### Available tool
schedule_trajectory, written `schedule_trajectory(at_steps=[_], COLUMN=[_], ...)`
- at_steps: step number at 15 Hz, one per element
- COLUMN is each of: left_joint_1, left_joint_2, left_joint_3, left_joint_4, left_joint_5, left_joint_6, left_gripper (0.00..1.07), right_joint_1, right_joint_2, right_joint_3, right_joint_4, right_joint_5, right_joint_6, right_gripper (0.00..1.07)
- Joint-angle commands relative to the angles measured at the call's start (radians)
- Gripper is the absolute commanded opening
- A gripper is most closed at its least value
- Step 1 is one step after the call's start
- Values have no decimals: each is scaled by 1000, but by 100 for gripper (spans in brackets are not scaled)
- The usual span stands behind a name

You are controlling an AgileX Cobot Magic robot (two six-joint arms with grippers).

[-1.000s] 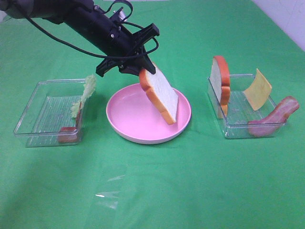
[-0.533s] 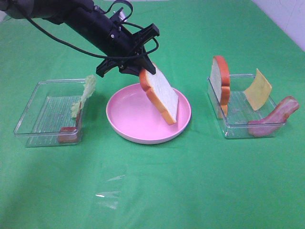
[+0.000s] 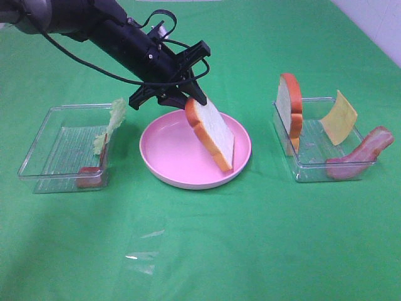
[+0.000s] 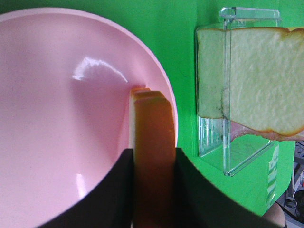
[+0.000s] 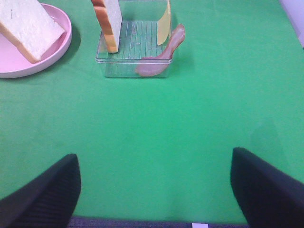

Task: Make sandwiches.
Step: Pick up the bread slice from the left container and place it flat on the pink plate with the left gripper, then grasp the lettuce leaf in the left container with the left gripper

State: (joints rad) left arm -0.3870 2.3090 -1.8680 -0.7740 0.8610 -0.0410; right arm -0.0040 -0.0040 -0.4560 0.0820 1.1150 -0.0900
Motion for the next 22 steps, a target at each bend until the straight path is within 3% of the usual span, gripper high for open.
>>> schedule_trajectory(at_steps=[1,2,3,9,11,13,14,15,17,22], left_joint_1=[-7,-7,-7,-7,-12,-25,-42,-82,-90,-85], left_joint_2=[-6,-6,-6,-8,-8,-8,-8,-8,-16,-77], left_joint_3=[-4,-6,-8,-44,-110,-224,-290,-395,-438,-436], left_joint_4=[13,18,23,54,130,303,440,734,798,802], left_joint_5=[23,30,38,90,136,235,307,436,455,456], left_joint_6=[-1,2,3,-10,-47,-139,-171,-201,-220,-197], left_gripper=[71,94,102,101,101,101,101,101,101,101], right_joint_1=[-6,-6,-6,-6,-6,-6,-6,-6,-6,-6], right_joint_2=[-26,-26,-26,-26,-26,-26,-25,-25,-25,-25], right_joint_3=[2,2,2,2,2,2,2,2,2,2], right_joint_4=[1,1,1,1,1,1,0,1,1,1], right_joint_5=[-11,-11,-11,-11,-11,-11,-11,-11,-11,-11], right_joint_6=[4,4,4,4,4,4,4,4,4,4], right_gripper=[85,85,85,85,85,85,85,85,85,85])
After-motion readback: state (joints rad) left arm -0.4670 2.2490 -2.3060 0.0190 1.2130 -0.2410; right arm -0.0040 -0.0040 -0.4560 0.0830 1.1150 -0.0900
